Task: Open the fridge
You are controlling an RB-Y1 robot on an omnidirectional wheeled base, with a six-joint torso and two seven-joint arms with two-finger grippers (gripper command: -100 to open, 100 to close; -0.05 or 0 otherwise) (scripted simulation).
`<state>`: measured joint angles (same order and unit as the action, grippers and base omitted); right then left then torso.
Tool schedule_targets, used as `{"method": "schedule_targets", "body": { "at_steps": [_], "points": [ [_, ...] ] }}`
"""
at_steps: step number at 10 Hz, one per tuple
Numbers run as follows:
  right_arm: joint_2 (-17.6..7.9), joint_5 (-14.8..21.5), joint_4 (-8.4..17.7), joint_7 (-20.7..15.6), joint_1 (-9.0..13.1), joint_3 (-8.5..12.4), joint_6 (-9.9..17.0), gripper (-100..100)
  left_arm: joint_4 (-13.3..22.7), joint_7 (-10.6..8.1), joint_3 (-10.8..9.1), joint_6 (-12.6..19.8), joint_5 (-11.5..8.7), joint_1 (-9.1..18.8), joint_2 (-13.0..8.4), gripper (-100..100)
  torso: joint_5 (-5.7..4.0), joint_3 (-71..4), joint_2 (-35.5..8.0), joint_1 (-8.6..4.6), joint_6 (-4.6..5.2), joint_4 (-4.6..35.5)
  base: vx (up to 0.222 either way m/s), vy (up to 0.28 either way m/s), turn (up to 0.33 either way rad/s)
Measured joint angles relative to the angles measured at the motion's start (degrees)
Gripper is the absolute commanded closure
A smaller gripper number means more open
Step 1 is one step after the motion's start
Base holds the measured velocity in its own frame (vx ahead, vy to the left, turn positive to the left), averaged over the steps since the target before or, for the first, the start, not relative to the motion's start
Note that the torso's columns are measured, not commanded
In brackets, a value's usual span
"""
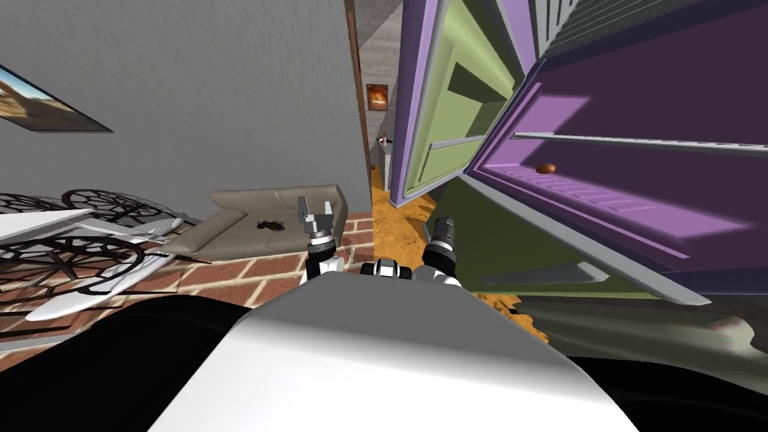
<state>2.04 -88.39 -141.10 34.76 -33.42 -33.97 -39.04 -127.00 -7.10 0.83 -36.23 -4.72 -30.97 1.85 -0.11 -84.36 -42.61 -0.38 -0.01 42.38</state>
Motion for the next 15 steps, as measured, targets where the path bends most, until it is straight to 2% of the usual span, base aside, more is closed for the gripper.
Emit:
{"method": "schedule_targets", "body": {
  "at_steps": [1,2,4,5,6,8,9,10,13,14,15],
  "points": [
    [0.0,0.2,-0.2,0.1,-0.6,0.0,0.0,-100,0.0,0.00,-0.01,0.0,0.0,0.0,0.0,0,-0.01,0.0,0.0,-0.01,0.01,0.0,-0.220,0.031,0.440],
    [-1.6,-0.2,0.1,-2.7,1.0,0.6,1.7,-100,0.0,0.00,0.01,0.0,0.0,0.0,0.0,0,0.08,0.2,-0.3,0.34,-0.07,0.1,-0.257,0.018,0.467],
    [-5.6,3.7,3.1,-5.8,3.8,-0.5,5.0,-100,0.0,0.00,0.00,0.0,0.0,0.0,0.0,0,0.09,-0.2,0.4,0.31,0.07,-0.1,-0.084,0.010,-0.006],
    [-6.4,5.1,5.0,-7.6,5.8,-0.2,6.6,-100,0.0,0.00,-0.01,0.0,0.0,0.0,0.0,0,0.09,-0.5,0.9,0.34,0.03,-0.2,0.015,0.009,-0.015],
    [-6.9,6.7,6.8,-9.3,6.5,-0.1,7.5,-100,0.0,0.00,-0.01,0.0,0.0,0.0,0.0,0,0.10,-0.6,0.9,0.36,0.02,-0.3,0.032,0.000,0.007],
    [-7.2,10.3,10.1,-11.7,6.6,-0.4,7.6,-100,0.0,0.00,-0.01,0.0,0.0,0.0,0.0,0,0.10,-0.3,0.4,0.36,0.01,-0.1,0.025,-0.002,0.001],
    [-7.0,11.6,11.1,-12.2,6.6,-0.5,7.7,-100,0.0,0.00,-0.01,0.0,0.0,0.0,0.0,0,0.11,-0.1,0.2,0.38,0.01,-0.1,-0.163,0.040,0.351],
    [-8.4,13.6,13.1,-13.6,8.3,-0.9,8.8,-100,0.0,0.00,0.01,0.0,0.0,0.0,0.0,0,0.14,0.2,-0.3,0.54,-0.06,0.1,-0.242,0.060,0.531],
    [-13.6,19.1,18.0,-18.6,12.9,-0.8,13.6,-100,0.0,0.00,-0.01,0.0,0.0,0.0,0.0,0,0.05,-0.4,0.7,0.18,0.05,-0.2,-0.078,0.016,-0.004],
    [-14.5,21.1,19.8,-19.7,13.6,-0.8,14.4,-100,0.0,0.00,-0.01,0.0,0.0,0.0,0.0,0,0.06,-0.6,0.9,0.24,0.01,-0.3,0.027,-0.004,0.015],
    [-14.2,22.7,21.9,-21.2,14.2,-0.6,15.1,-100,0.0,0.00,-0.02,0.0,0.0,0.0,0.0,0,0.09,-0.5,0.8,0.34,0.01,-0.2,0.029,-0.006,0.005]
  ]
}}
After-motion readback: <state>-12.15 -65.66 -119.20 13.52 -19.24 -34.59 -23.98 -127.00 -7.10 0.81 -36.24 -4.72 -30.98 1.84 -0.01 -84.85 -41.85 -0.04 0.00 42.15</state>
